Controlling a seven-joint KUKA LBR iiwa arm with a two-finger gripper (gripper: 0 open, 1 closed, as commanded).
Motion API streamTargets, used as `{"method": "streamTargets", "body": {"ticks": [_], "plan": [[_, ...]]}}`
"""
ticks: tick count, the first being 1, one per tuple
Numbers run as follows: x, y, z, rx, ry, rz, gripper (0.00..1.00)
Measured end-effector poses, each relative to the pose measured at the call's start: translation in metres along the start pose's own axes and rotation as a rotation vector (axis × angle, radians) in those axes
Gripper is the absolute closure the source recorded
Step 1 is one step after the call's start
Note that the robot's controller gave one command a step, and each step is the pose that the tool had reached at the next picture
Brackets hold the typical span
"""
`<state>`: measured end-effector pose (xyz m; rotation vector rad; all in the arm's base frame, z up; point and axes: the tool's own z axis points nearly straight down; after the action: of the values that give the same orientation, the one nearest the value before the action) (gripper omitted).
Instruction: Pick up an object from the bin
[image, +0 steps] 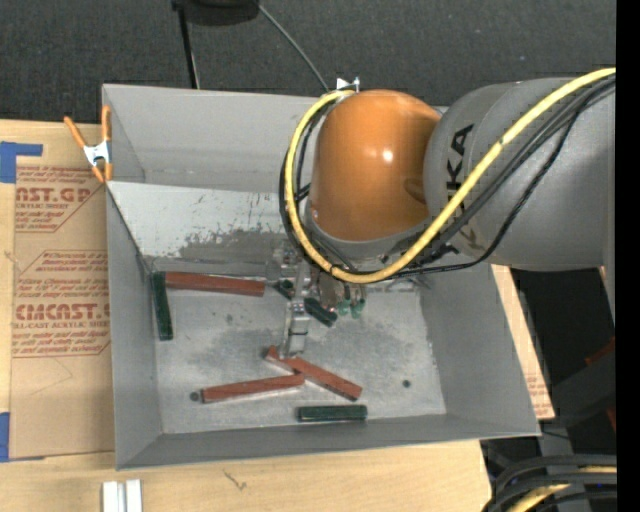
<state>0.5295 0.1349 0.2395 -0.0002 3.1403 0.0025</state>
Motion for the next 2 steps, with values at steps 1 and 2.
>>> {"method": "streamTargets", "body": {"ticks": [1, 2], "plan": [[0.000, 0.000, 0.000, 0.000, 0.000, 0.000, 0.00], [0.008, -0.004, 0.016, -0.001, -0.009, -0.060, 0.00]]}}
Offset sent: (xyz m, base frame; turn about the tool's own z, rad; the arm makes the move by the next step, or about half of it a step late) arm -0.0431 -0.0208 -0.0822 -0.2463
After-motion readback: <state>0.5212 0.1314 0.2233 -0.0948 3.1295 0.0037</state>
